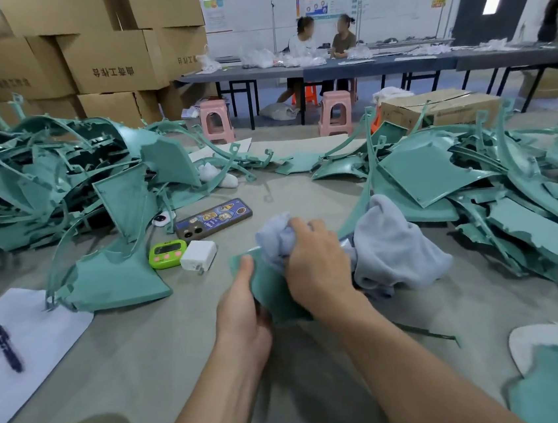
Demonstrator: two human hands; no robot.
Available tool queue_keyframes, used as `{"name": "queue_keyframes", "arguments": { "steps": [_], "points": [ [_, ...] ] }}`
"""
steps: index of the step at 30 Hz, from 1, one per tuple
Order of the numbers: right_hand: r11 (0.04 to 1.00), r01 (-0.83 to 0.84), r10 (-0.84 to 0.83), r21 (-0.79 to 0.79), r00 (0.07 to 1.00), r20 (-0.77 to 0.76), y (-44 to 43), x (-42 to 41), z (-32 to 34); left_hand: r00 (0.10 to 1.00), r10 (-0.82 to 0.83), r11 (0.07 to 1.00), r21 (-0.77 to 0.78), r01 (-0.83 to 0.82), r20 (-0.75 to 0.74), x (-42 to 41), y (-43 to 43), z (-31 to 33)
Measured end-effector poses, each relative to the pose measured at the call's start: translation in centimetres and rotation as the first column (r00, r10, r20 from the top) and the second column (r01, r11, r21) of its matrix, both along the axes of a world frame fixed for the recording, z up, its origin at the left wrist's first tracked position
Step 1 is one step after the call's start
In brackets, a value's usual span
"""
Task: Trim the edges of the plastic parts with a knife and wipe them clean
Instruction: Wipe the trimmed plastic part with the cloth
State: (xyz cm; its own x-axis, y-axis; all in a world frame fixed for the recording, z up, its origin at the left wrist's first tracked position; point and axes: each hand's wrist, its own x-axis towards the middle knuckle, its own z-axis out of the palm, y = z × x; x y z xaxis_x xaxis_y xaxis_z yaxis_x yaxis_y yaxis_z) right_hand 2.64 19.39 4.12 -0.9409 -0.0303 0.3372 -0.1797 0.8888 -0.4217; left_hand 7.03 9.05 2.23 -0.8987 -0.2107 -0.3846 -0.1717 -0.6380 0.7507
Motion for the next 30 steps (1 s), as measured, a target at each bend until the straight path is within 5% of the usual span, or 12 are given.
{"name": "queue_keyframes", "arguments": {
  "steps": [3,6,8,11,15,18,23,27,29,30],
  "points": [
    [1.000,0.012,-0.013,-0.014,1.000,-0.023,0.0,0.8,-0.4,0.998,0.056,0.998,0.016,-0.056,-0.013,0.4,-0.2,-0.2],
    [0.941,-0.329,0.335,0.079,0.937,-0.096,-0.3,3.7,-1.5,0.998,0.061,0.998,0.001,-0.061,0.030,0.3,-0.8,0.1],
    [0.915,-0.391,0.398,0.102,0.915,-0.061,0.2,4.4,-1.8,0.997,0.062,0.998,-0.019,-0.061,0.036,0.5,-0.6,0.2],
    [0.992,-0.110,0.116,0.060,0.989,-0.097,1.2,2.8,-0.9,0.990,0.138,0.990,-0.022,-0.138,-0.017,0.6,-0.1,0.4],
    [0.912,0.160,-0.110,-0.379,0.982,0.151,3.3,0.9,0.8,0.966,0.246,0.969,-0.010,-0.248,-0.080,0.7,-1.2,1.1],
    [0.693,0.240,0.004,-0.680,0.942,0.336,4.9,0.3,2.5,0.974,0.210,0.977,0.064,-0.206,-0.079,0.6,-1.9,1.2],
    [0.437,0.316,0.404,-0.842,0.767,0.498,5.1,2.3,4.7,0.998,0.026,0.999,-0.025,-0.028,-0.051,-0.6,0.1,1.7],
    [0.492,0.270,0.366,-0.827,0.798,0.479,3.9,4.4,4.7,0.997,0.036,0.889,-0.453,-0.065,-0.072,-1.3,1.8,1.4],
    [0.536,0.239,0.315,-0.810,0.833,0.455,3.2,4.7,4.2,0.993,-0.079,0.872,-0.488,0.026,-0.088,-0.8,2.0,1.3],
    [0.564,0.221,0.281,-0.795,0.855,0.437,3.0,4.6,3.9,0.983,-0.162,0.915,-0.387,0.117,-0.087,-0.5,2.1,1.2]
  ]
}}
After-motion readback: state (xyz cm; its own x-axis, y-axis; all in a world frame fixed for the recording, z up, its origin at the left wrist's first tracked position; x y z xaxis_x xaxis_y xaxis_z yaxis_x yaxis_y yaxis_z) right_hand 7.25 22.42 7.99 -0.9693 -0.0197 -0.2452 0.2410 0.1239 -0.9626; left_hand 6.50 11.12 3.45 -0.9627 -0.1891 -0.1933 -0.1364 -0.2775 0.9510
